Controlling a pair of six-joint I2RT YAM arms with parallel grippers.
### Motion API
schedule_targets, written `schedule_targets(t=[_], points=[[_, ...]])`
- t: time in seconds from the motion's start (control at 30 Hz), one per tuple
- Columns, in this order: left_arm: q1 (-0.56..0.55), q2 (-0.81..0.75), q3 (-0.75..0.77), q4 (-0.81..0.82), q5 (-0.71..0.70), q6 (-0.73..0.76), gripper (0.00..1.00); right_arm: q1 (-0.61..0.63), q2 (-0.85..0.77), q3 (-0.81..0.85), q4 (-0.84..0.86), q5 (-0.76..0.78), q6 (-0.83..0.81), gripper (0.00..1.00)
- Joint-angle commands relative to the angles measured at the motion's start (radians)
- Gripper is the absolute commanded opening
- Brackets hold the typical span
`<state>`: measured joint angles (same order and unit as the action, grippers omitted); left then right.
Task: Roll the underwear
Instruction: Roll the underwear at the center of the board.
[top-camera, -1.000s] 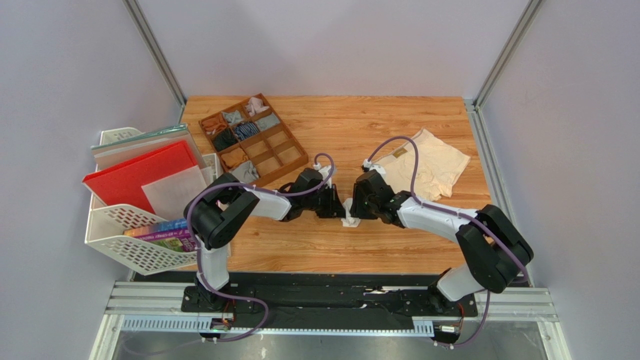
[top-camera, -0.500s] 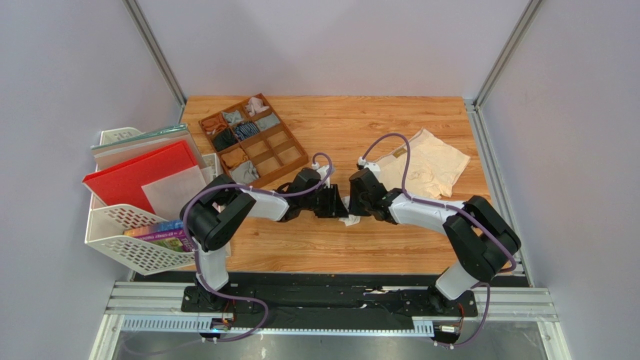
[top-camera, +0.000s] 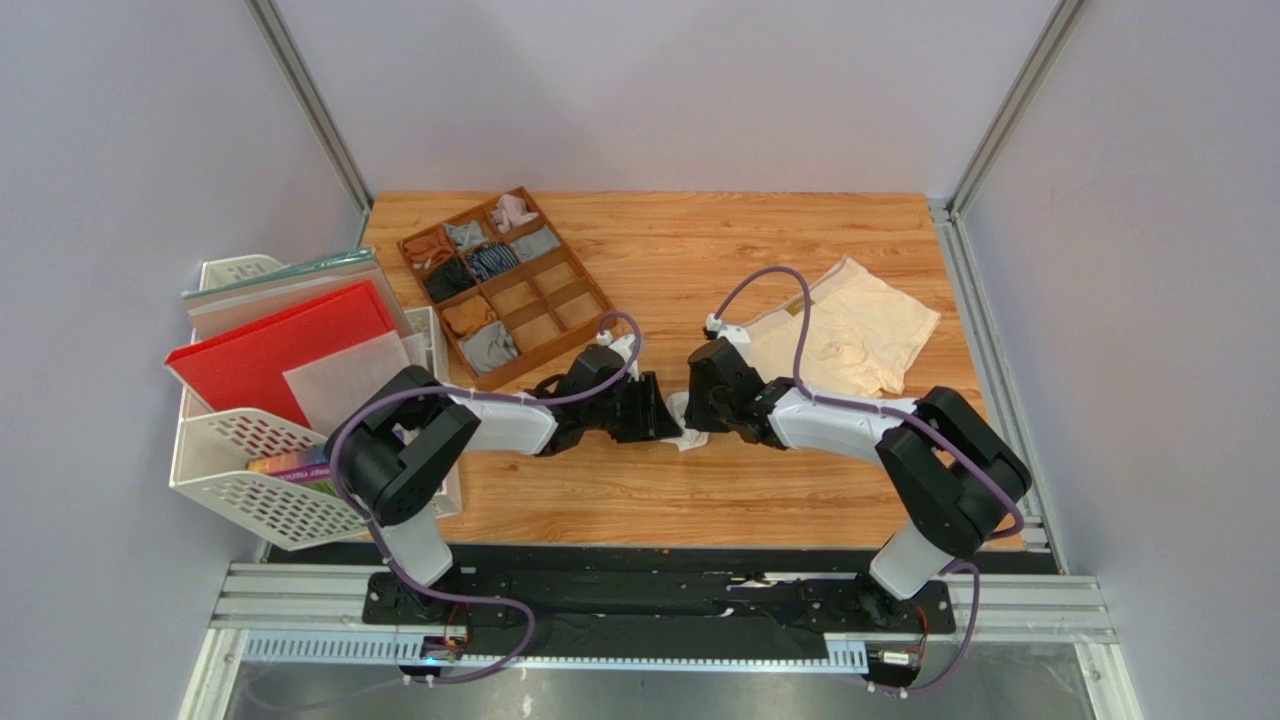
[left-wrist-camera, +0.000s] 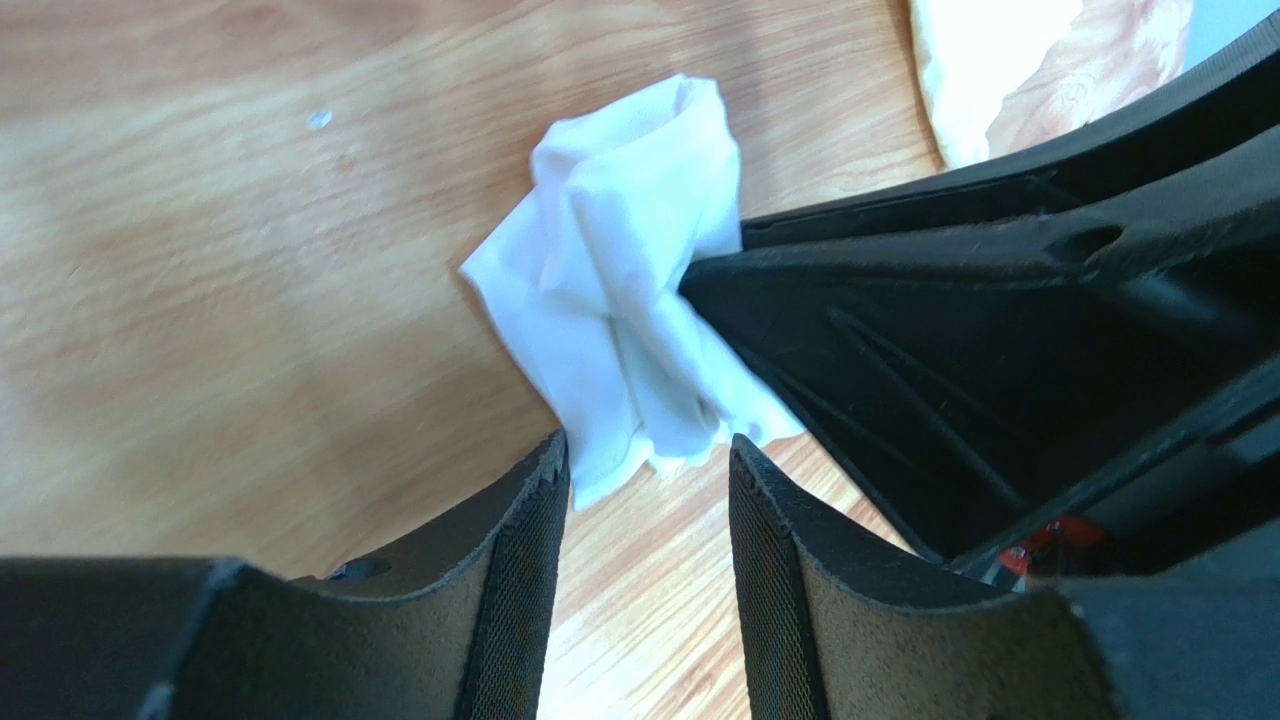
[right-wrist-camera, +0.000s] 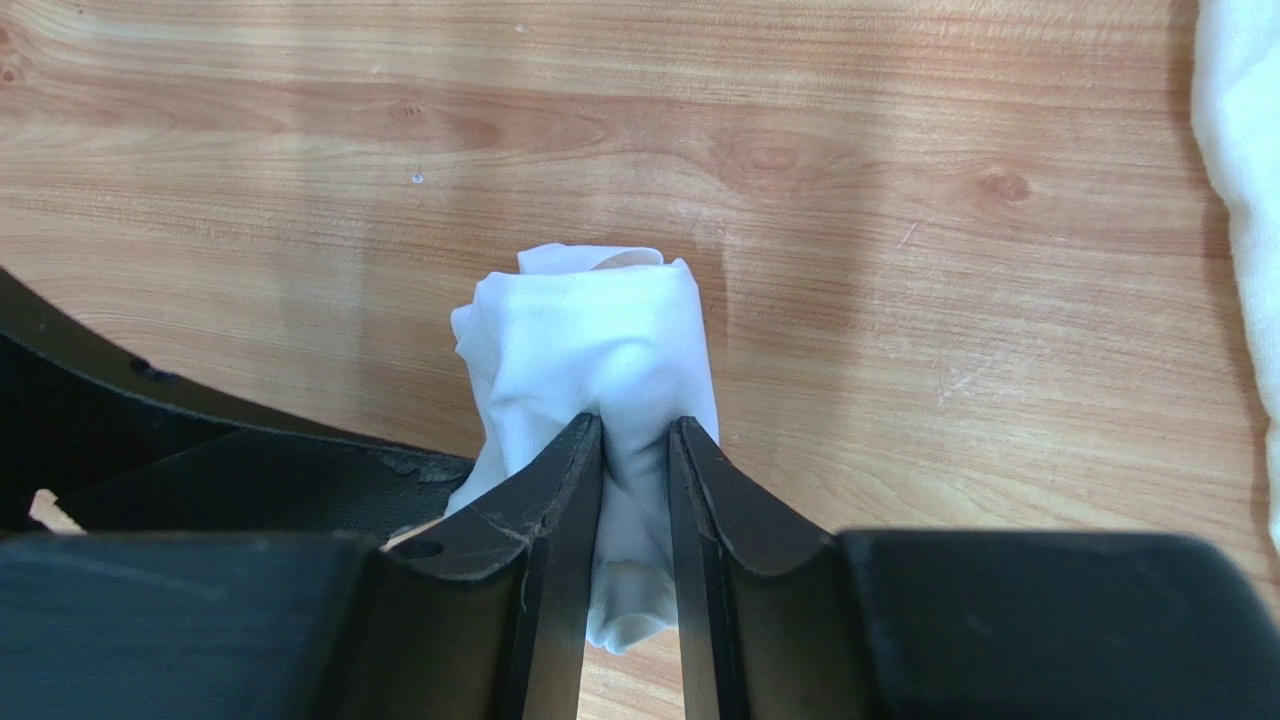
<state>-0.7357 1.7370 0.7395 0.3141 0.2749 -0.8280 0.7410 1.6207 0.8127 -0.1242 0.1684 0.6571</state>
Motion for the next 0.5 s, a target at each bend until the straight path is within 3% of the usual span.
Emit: schedule_targets(t=[0.0,0.1,0.47], points=[[0.009,-0.037,-0.060,-0.004,-0.063,-0.060,0.51,0.017,0.036,-0.018,-0.103,-0.009,0.003,0.28],[0.009,-0.080,-0.094,0.013,-0.120,-0.089,0.60,0.018,0.030,-0.018,-0.106,-0.007,0.003,0.28],[0.012,0.004,-0.109,0.170,-0.126,-0.204,0.62,0.034,0.019,-0.012,-0.112,-0.003,0.003,0.28]])
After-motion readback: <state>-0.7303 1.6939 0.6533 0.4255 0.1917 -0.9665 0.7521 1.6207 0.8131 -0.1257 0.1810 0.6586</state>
